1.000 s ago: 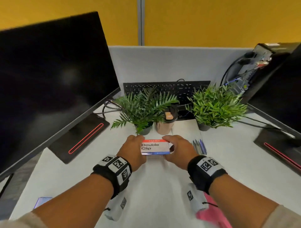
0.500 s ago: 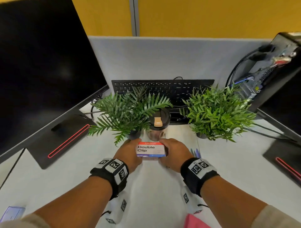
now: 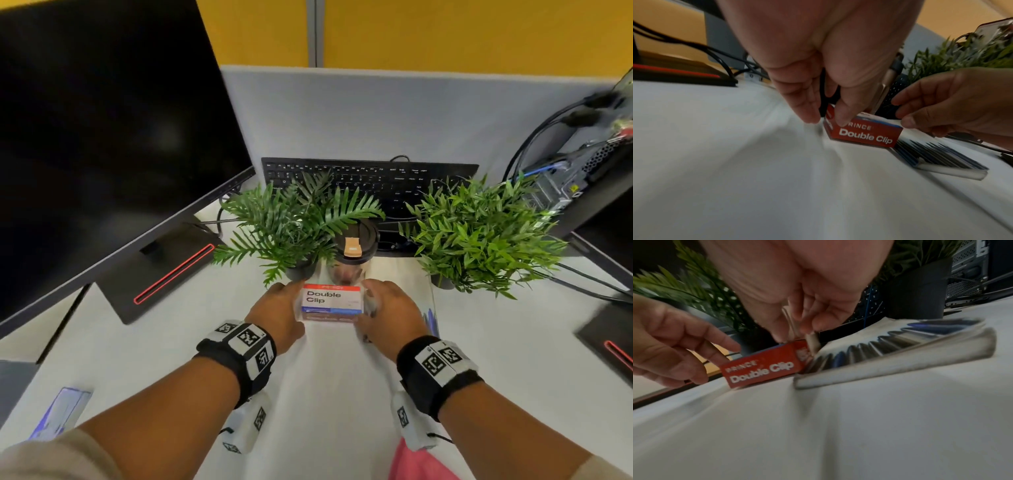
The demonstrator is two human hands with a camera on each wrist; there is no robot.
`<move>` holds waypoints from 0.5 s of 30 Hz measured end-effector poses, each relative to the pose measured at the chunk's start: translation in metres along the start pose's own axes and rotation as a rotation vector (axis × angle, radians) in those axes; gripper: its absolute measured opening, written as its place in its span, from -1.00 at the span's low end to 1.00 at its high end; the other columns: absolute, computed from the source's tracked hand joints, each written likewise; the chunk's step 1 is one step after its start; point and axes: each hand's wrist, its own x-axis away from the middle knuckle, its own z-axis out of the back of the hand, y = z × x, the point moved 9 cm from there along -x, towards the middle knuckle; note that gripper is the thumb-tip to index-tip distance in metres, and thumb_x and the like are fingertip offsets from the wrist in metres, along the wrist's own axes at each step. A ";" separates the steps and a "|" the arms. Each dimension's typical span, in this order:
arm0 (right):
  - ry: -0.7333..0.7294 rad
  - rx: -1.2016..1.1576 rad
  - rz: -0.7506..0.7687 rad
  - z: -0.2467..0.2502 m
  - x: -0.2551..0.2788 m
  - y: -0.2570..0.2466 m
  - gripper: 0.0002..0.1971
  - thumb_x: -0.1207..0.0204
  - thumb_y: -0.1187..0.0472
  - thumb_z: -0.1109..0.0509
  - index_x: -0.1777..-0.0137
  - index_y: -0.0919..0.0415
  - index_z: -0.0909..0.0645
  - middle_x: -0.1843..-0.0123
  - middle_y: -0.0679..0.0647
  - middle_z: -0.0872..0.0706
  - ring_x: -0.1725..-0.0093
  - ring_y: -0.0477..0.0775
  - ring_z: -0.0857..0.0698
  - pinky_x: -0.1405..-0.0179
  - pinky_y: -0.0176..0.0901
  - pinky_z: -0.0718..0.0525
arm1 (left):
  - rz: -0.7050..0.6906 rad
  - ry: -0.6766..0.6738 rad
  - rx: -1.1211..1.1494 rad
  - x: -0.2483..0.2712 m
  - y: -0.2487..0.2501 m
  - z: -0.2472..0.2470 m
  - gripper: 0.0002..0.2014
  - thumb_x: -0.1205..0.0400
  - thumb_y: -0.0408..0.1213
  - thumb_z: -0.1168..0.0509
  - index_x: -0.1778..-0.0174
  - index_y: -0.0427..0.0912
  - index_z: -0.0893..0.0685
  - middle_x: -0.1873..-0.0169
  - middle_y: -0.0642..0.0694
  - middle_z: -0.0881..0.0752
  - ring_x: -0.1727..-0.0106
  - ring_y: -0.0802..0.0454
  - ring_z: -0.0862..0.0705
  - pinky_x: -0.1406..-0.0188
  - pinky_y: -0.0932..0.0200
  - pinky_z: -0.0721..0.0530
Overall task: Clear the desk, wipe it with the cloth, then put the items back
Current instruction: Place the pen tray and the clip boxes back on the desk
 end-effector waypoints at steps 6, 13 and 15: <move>0.063 0.054 0.177 -0.018 0.043 -0.074 -0.83 -0.46 0.16 -0.40 -0.05 0.07 -0.68 0.07 -0.02 -0.72 0.06 0.07 -0.67 0.03 -0.08 -0.63 | 0.034 0.044 -0.068 0.064 -0.051 0.039 -0.54 -0.56 -0.17 -0.34 -0.42 -0.01 -0.52 -0.24 -0.04 -0.61 -0.24 -0.08 -0.62 -0.23 0.08 -0.60; -0.115 -0.056 0.401 -0.103 0.093 -0.198 -0.82 -0.49 0.19 -0.43 -0.07 0.09 -0.71 0.11 -0.02 -0.73 0.20 -0.04 -0.59 0.01 -0.15 -0.63 | 0.275 0.153 -0.070 0.166 -0.200 0.067 -0.58 -0.58 -0.07 -0.31 -0.36 -0.01 -0.55 -0.26 -0.05 -0.53 -0.23 -0.09 -0.62 -0.18 0.07 -0.60; -0.157 -0.071 0.412 -0.131 0.107 -0.226 -0.82 -0.50 0.18 -0.42 -0.09 0.06 -0.70 0.10 -0.07 -0.72 0.20 -0.07 -0.59 0.00 -0.14 -0.64 | 0.387 0.223 -0.073 0.193 -0.250 0.079 -0.53 -0.52 -0.02 -0.36 -0.33 -0.06 -0.54 -0.28 -0.12 -0.49 -0.23 -0.14 -0.59 -0.15 -0.01 -0.65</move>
